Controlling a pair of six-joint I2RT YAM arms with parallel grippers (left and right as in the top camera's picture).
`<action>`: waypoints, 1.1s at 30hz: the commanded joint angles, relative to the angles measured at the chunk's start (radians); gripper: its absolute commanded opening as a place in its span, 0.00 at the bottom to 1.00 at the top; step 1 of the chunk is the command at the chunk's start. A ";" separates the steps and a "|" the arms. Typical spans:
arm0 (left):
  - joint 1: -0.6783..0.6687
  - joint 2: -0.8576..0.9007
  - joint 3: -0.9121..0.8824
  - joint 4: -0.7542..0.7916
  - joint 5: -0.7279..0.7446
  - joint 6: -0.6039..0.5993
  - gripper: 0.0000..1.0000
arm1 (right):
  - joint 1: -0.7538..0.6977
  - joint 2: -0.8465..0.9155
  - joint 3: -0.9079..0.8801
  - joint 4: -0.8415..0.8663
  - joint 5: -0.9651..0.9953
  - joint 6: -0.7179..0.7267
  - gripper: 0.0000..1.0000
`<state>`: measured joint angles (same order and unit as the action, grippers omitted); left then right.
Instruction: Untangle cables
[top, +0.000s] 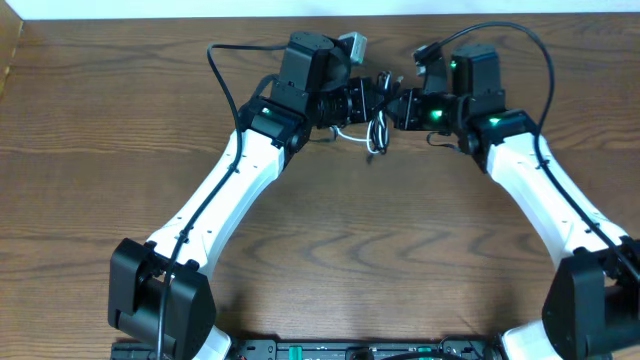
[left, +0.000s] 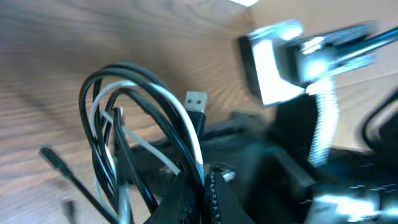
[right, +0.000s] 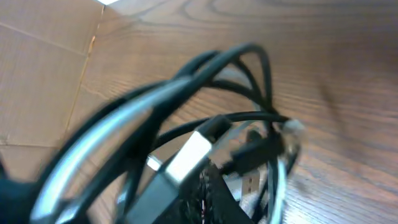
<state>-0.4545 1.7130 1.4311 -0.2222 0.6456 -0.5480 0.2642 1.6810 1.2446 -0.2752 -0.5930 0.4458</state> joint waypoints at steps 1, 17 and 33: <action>-0.004 0.002 0.008 0.076 0.117 -0.074 0.07 | 0.013 0.006 0.014 0.008 -0.026 0.021 0.01; 0.129 0.002 0.008 0.164 0.185 -0.179 0.07 | -0.148 -0.003 0.015 0.211 -0.386 -0.038 0.42; 0.129 0.002 0.008 -0.040 -0.235 -0.681 0.07 | -0.131 -0.006 0.015 -0.153 -0.106 -0.103 0.53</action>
<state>-0.3290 1.7142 1.4311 -0.2153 0.5041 -1.0836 0.1165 1.6855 1.2480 -0.4072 -0.7246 0.3927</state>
